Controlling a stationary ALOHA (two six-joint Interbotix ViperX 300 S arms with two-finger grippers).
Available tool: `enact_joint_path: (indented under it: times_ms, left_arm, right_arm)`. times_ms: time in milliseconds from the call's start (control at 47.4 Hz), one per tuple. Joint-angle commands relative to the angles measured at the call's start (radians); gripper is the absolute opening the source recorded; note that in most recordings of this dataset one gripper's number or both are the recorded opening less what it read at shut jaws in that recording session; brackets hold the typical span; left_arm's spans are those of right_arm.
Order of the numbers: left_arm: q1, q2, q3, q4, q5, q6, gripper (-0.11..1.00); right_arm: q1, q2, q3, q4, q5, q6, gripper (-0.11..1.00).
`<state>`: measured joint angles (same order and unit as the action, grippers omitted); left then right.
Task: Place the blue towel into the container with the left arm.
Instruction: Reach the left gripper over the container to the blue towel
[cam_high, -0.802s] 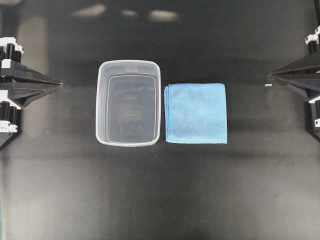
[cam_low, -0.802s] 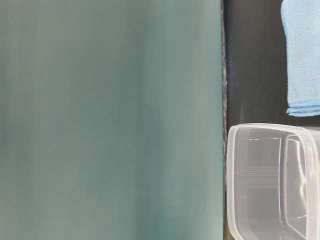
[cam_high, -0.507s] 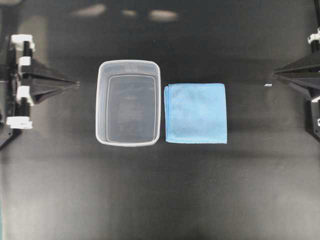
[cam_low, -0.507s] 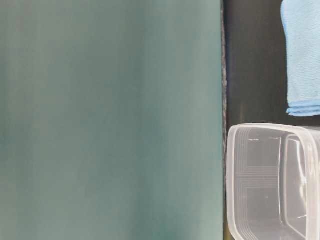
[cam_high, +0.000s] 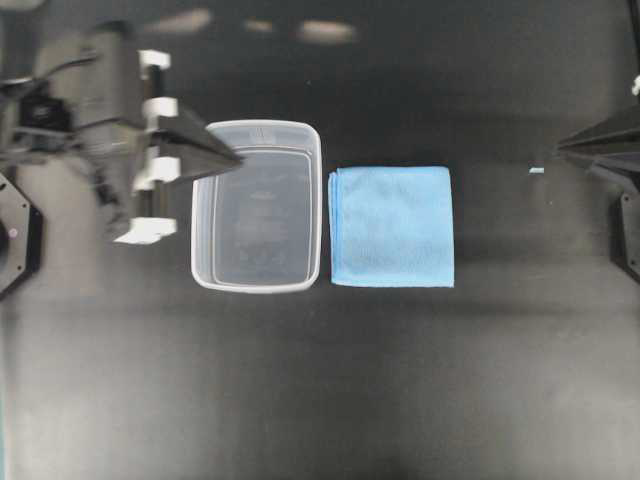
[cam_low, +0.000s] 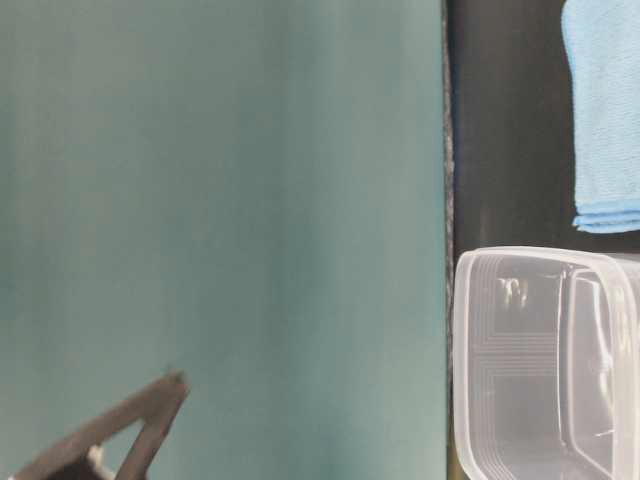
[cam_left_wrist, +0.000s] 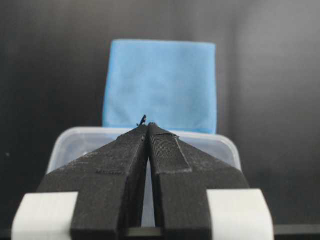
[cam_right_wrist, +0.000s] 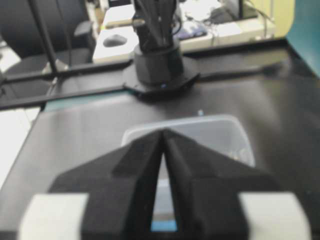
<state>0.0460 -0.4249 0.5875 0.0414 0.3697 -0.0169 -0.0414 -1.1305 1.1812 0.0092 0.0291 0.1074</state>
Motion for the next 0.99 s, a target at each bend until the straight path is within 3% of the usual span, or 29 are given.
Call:
enact_joint_path:
  times_ms: [0,190,274,380,549,633,696,971]
  left_arm:
    - [0.003,0.069,-0.101,0.003,0.043,0.0,0.0]
    - [0.003,0.195,-0.25,0.003,0.167,0.0,0.01]
    - [0.009,0.245,-0.31,0.003,0.204,0.002,0.02]
    - [0.014,0.31,-0.373,0.003,0.233,0.002,0.19]
    - [0.018,0.425,-0.476,0.005,0.282,0.014,0.69]
    - [0.017,0.489,-0.528,0.005,0.308,0.031,0.87]
    - [0.014,0.541,-0.569,0.005,0.331,0.046,0.91]
    - [0.0,0.799,-0.704,0.005,0.385,0.078,0.89]
  right_arm:
    - [-0.008,-0.026,-0.014,0.005,0.009,0.0,0.14]
    - [-0.009,-0.069,-0.006,0.005,0.058,0.003,0.62]
    - [-0.009,-0.078,-0.006,0.003,0.064,0.003,0.77]
    - [-0.009,-0.083,-0.005,0.003,0.069,0.003,0.77]
    - [-0.009,-0.086,0.0,0.005,0.072,0.006,0.77]
    - [-0.009,-0.091,0.002,0.005,0.072,0.006,0.76]
    - [-0.009,-0.092,0.002,0.003,0.072,0.006,0.76]
    - [-0.009,-0.101,0.003,0.005,0.072,0.009,0.76]
